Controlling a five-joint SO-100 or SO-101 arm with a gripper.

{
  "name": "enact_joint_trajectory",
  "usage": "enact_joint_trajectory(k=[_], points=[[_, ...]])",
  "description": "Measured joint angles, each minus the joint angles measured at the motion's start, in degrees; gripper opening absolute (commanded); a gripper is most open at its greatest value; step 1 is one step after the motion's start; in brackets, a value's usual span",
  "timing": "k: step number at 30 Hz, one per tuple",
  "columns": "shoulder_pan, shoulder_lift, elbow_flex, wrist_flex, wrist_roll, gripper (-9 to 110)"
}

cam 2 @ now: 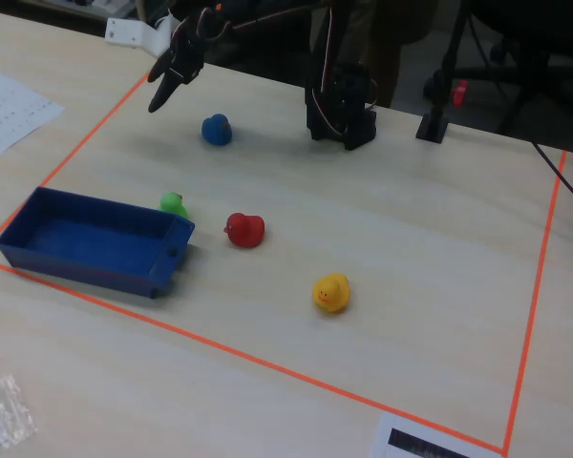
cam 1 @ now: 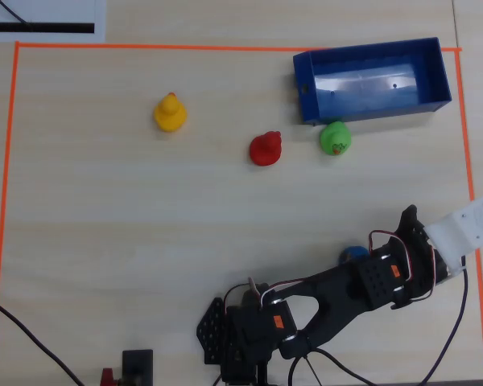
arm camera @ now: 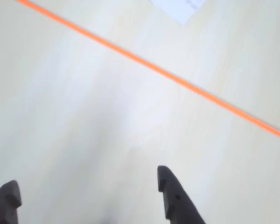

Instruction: Grasp blue duck and put it into box.

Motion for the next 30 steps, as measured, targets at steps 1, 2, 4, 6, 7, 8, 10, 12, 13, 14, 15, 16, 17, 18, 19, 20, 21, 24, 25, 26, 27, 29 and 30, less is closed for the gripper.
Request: enact_joint_trajectory(k=[1, 2, 4, 6, 7, 8, 10, 12, 13, 14, 15, 16, 17, 18, 19, 20, 21, 24, 25, 26, 27, 29, 30], points=[[0.35, 0.0, 1.05, -0.18, -0.62, 40], [0.7, 0.09, 2.2, -0.18, -1.41, 40], [1.23, 1.05, 4.75, -0.18, -2.55, 40], [1.49, 2.81, 6.68, -0.18, -3.25, 40], [1.58, 3.87, 7.47, -0.18, -3.52, 40], [1.58, 4.83, 8.09, -0.09, -3.69, 40], [1.58, 6.68, 9.05, 0.79, -4.04, 40], [1.58, 8.44, 10.72, 1.32, -4.13, 40], [1.58, 9.14, 11.6, 1.49, -4.13, 40], [1.49, 9.76, 12.22, 1.76, -4.13, 40], [1.41, 10.28, 12.66, 2.2, -4.13, 40], [1.32, 10.63, 12.92, 2.72, -4.13, 40], [1.14, 11.16, 13.36, 3.16, -4.13, 40], [0.88, 11.69, 13.97, 3.43, -4.13, 40], [0.53, 12.13, 14.68, 3.43, -4.13, 40], [0.35, 12.48, 15.38, 3.43, -4.13, 40], [0.09, 12.92, 16.17, 3.43, -4.13, 40], [-0.18, 13.36, 18.46, 2.9, -4.13, 40], [-0.26, 13.36, 19.16, 2.64, -4.13, 40], [-0.35, 13.36, 19.95, 2.37, -4.13, 40], [-0.44, 13.36, 20.48, 2.02, -4.13, 40], [-0.7, 13.62, 21.97, 0.97, -4.13, 40], [-0.88, 13.97, 22.76, 0.35, -4.13, 40]])
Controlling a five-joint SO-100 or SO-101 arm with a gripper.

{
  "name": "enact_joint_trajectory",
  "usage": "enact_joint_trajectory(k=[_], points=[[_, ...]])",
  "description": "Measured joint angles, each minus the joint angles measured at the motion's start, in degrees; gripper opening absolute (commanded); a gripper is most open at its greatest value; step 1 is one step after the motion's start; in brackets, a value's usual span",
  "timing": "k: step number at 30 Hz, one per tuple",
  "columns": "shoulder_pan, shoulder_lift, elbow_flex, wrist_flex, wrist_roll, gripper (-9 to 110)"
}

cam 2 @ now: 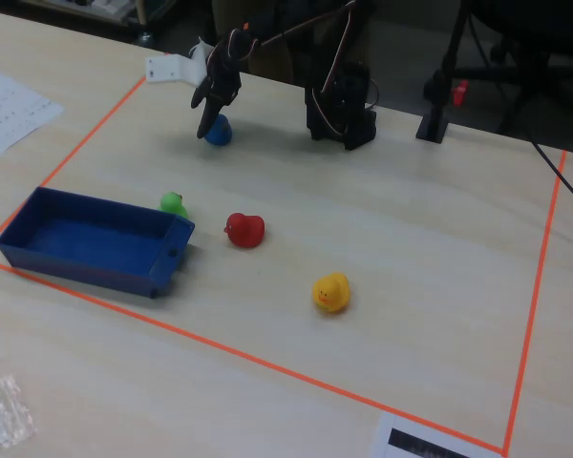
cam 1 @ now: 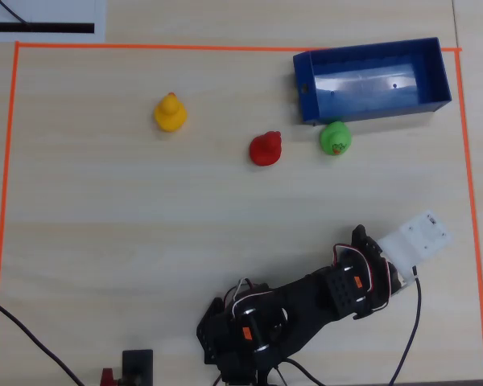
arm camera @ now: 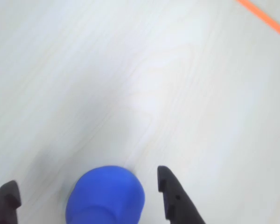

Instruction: Grasp blue duck and put it into box.

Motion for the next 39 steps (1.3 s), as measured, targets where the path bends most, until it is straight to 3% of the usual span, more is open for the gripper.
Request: enact_joint_trajectory(k=[39], points=[[0.62, 3.96, 14.33, -6.59, -3.43, 41]])
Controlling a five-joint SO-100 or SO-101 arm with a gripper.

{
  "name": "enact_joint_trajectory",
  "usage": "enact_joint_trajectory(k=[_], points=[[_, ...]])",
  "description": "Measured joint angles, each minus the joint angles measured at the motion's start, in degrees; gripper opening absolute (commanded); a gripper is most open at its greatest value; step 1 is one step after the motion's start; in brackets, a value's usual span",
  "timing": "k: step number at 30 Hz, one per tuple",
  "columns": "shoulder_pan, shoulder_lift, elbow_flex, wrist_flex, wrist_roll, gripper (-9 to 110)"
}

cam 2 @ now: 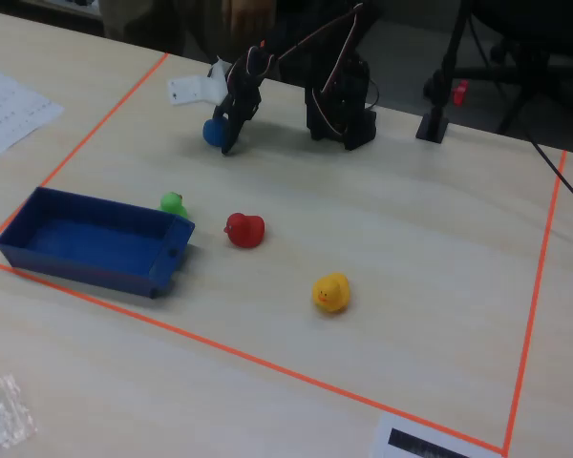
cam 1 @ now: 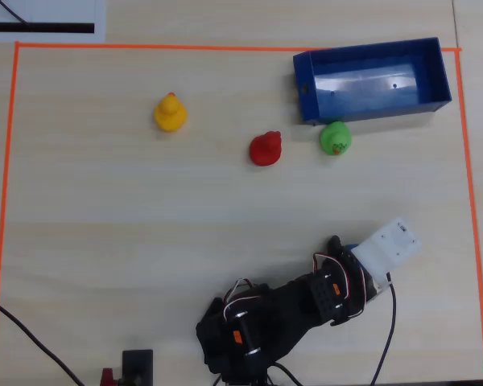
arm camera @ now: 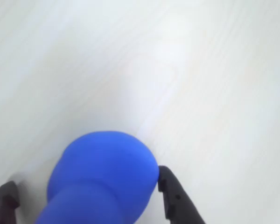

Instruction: Grasp blue duck and put it into box.

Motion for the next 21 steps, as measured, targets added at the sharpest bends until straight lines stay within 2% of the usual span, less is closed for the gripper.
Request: enact_joint_trajectory(k=[3, 4, 7, 13, 21], points=[[0.0, 0.53, 1.23, -0.79, 0.0, 40], [-0.09, 0.53, 1.67, -1.14, 0.0, 35], [-0.35, 0.88, 2.72, -2.29, 1.05, 1], [-2.11, 1.14, 4.04, -5.89, 6.24, 0], [-2.2, 1.49, 0.79, -2.9, 10.81, 0]])
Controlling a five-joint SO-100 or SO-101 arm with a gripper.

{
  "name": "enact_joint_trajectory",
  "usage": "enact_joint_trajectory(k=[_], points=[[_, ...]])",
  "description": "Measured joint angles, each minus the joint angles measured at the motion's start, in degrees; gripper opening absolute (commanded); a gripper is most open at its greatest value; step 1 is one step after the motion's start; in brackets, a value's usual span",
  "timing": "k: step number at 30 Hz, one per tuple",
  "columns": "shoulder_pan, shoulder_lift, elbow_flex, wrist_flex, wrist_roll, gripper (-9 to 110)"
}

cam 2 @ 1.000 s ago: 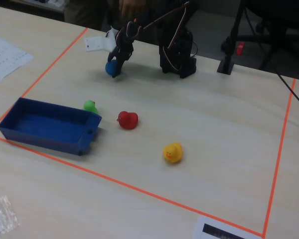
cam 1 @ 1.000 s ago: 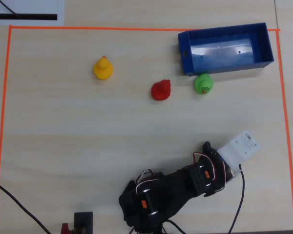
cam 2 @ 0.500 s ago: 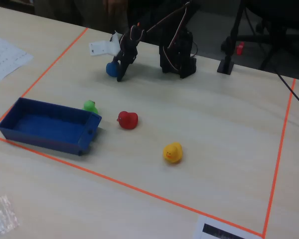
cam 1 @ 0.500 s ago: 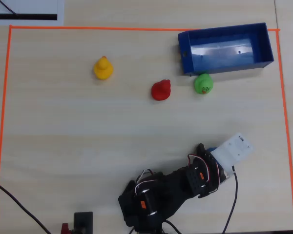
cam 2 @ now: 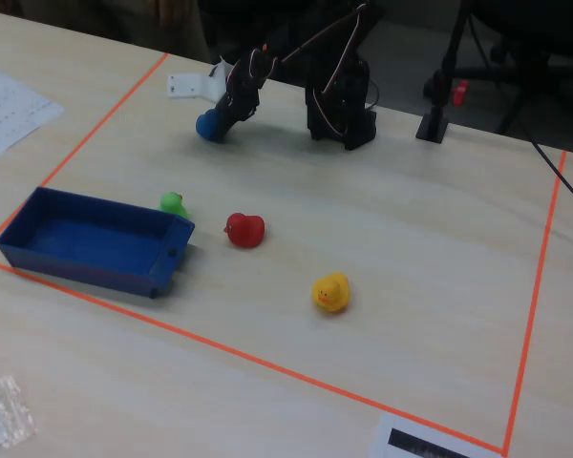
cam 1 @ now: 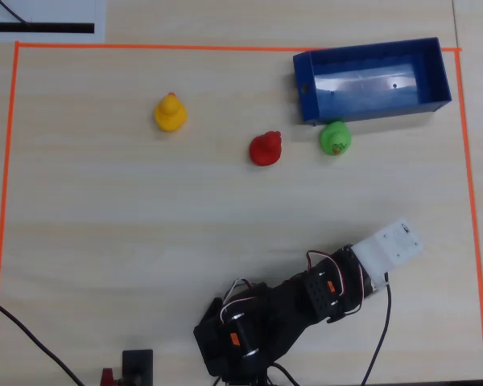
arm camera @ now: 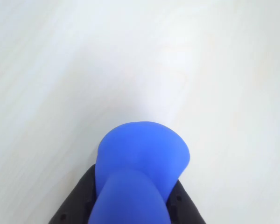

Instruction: Grasp blue duck and put it into box.

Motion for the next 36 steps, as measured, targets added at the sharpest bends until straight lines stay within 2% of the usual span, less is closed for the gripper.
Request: enact_joint_trajectory(k=[6, 12, 19, 24, 36], points=[[-4.57, -0.09, -9.67, 4.83, 10.28, 0], [-14.77, -0.26, -26.98, 13.97, 24.26, 0], [-29.36, -9.93, -42.63, 12.39, 34.01, 0], [-35.16, -25.93, -57.04, 9.32, 36.21, 0], [-35.16, -72.77, -102.3, 3.43, 31.55, 0]])
